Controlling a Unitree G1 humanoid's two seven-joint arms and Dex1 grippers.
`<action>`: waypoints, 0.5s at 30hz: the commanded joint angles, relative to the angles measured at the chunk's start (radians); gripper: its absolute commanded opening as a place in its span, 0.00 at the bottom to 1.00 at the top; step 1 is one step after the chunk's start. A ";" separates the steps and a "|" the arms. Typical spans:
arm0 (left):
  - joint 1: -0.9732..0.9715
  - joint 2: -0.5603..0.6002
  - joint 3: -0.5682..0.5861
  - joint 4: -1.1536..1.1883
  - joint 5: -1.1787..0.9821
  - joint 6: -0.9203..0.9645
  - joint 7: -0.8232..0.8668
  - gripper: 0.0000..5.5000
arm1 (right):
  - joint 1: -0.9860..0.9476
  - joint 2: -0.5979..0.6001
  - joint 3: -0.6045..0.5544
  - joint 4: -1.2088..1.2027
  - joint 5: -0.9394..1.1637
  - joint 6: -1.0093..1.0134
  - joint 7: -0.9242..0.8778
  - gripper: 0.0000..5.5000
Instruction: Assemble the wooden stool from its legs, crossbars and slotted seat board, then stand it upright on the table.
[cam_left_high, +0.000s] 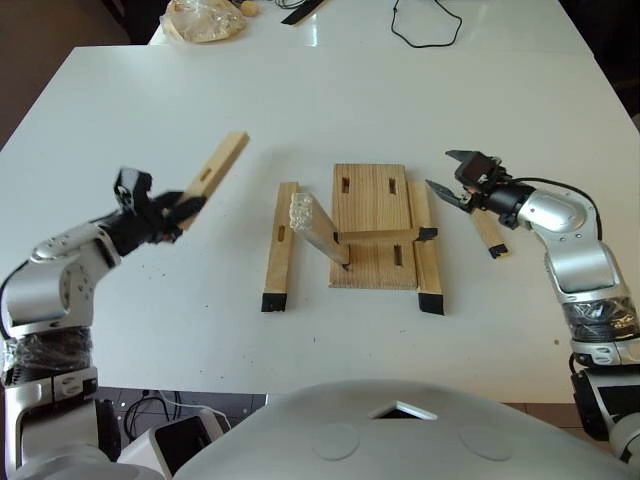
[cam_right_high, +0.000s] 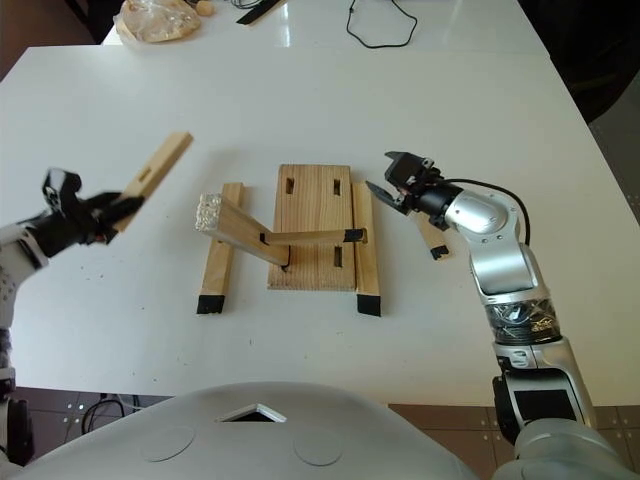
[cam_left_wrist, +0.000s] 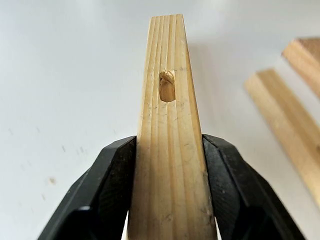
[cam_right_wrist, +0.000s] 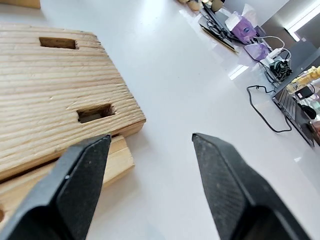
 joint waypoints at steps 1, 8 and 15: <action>-0.150 -0.003 0.065 -0.155 -0.167 0.092 0.005 0.38 | -0.064 0.010 -0.113 -0.046 0.151 0.083 0.021 0.54; -0.322 -0.046 0.051 -0.350 -0.500 0.205 -0.007 0.37 | -0.270 0.084 -0.294 -0.176 0.601 0.374 0.018 0.59; -0.430 -0.062 0.024 -0.443 -0.826 0.248 0.046 0.37 | -0.326 0.064 -0.343 -0.363 1.092 0.597 0.074 0.77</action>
